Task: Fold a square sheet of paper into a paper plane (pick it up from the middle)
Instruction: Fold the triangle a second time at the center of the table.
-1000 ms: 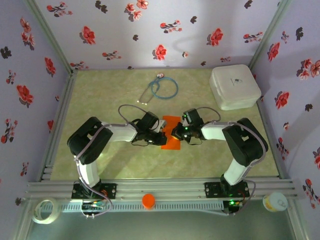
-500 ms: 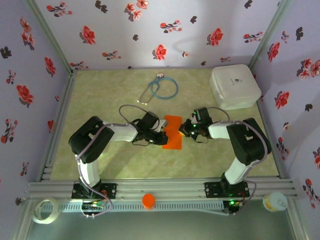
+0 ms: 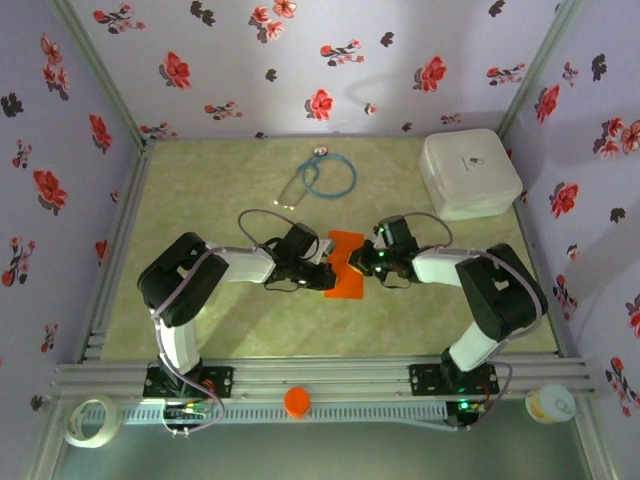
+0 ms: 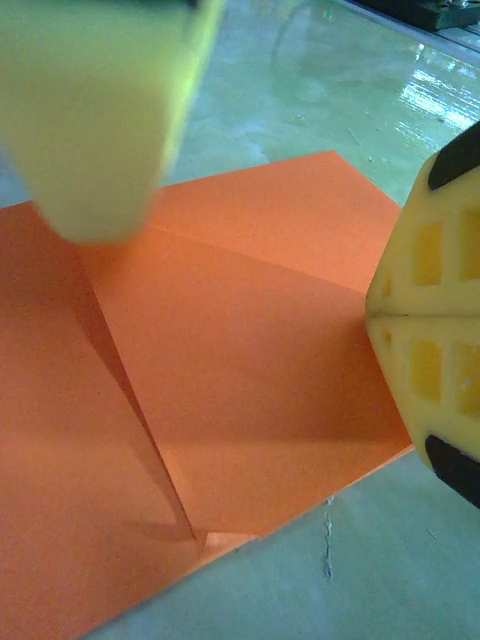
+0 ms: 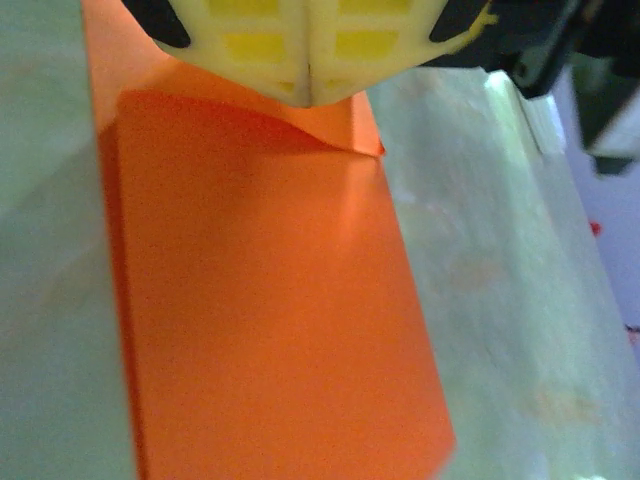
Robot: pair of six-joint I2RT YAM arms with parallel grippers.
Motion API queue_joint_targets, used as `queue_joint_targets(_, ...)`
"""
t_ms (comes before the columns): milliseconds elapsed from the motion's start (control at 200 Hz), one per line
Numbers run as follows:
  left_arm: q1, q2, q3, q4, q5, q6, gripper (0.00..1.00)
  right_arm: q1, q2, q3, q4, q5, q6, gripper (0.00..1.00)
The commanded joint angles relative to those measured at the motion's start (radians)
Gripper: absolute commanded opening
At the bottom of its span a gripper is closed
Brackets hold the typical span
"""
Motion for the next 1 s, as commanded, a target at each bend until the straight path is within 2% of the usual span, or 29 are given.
queue_joint_targets(0, -0.003, 0.039, -0.019, -0.108, -0.019, -0.006, 0.00, -0.003, 0.045, 0.029, -0.102, 0.053, -0.020, 0.00)
queue_joint_targets(95, -0.003, 0.033, -0.020, -0.111, -0.015, -0.004, 0.00, -0.028, 0.064, 0.036, -0.162, 0.085, -0.038, 0.00)
queue_joint_targets(695, 0.005, -0.053, -0.035, -0.202, -0.051, 0.049, 0.03, -0.040, 0.094, 0.025, -0.136, 0.063, -0.045, 0.00)
queue_joint_targets(875, 0.006, -0.119, -0.023, -0.188, -0.066, 0.024, 0.03, -0.040, 0.095, 0.025, -0.134, 0.060, -0.044, 0.00)
queue_joint_targets(995, 0.006, -0.134, 0.008, -0.155, -0.037, -0.011, 0.03, -0.040, 0.094, 0.024, -0.134, 0.062, -0.043, 0.00)
